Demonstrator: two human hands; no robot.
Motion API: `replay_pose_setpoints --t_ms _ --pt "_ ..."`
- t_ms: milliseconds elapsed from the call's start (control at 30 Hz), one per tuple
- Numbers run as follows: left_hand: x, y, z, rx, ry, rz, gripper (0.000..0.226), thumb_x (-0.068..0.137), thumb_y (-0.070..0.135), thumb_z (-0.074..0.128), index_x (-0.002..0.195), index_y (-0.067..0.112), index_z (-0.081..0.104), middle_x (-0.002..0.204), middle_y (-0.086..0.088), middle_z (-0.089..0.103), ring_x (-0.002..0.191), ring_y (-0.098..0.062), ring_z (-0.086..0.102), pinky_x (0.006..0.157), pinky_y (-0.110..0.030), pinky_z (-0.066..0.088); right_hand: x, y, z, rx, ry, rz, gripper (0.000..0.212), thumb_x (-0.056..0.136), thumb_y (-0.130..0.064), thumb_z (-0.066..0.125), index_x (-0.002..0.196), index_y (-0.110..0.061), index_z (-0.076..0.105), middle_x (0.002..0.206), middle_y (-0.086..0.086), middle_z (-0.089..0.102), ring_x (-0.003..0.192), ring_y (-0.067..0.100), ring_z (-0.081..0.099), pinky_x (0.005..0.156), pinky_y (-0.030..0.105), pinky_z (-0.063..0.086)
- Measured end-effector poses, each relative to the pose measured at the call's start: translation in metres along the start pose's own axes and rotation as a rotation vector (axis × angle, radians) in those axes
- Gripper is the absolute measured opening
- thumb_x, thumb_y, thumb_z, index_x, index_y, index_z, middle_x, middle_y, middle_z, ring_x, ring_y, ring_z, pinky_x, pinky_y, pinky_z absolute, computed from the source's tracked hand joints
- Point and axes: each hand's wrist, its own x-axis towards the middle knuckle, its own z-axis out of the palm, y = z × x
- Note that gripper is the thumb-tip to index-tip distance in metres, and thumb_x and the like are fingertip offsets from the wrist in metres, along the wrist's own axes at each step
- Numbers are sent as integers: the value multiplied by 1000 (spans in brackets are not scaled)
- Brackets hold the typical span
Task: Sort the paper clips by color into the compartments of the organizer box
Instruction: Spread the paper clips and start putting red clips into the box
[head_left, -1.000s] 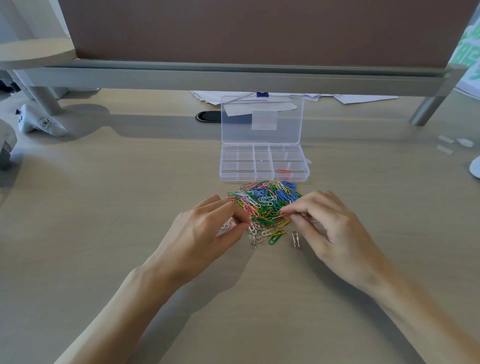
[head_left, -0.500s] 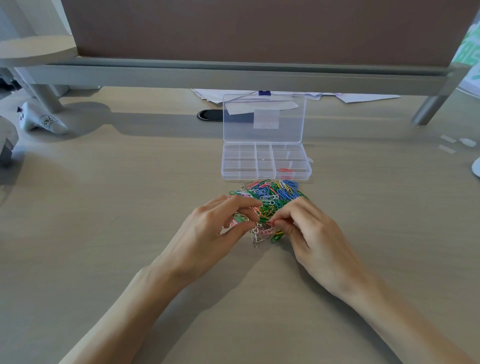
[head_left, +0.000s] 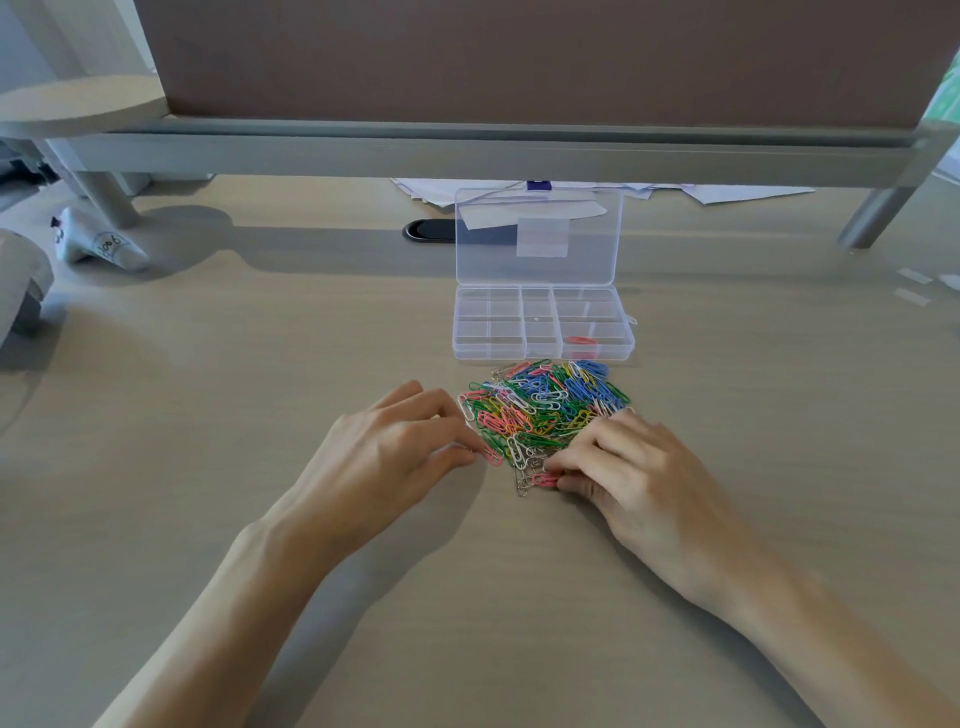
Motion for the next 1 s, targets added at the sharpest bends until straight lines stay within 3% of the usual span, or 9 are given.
replay_pose_setpoints --t_ms 200,633,767,1000 --pt "1 2 0 34 4 25 16 95 41 51 103 41 65 100 20 56 95 -5 52 58 -37 50 3 -4 -4 -13 -20 8 14 93 -31 57 91 -22 68 88 -11 57 83 16 53 70 31 42" --pt "6 12 1 163 13 146 23 100 38 44 102 29 65 95 14 58 86 -10 50 44 -33 44 1 -1 -1 79 90 57 15 96 -28 55 92 -18 67 88 -10 63 85 18 57 70 40 46" --pt "12 15 -2 345 1 214 21 102 29 45 94 23 63 90 10 57 81 -13 47 38 -31 36 1 -1 1 79 84 51 13 95 -26 58 91 -17 67 88 -10 63 84 17 56 69 39 46" --pt "15 18 3 522 108 320 26 100 18 49 75 18 60 73 4 51 75 -17 52 39 -36 38 1 1 1 121 98 80 17 95 -28 55 91 -17 66 87 -11 62 83 16 56 72 36 46"
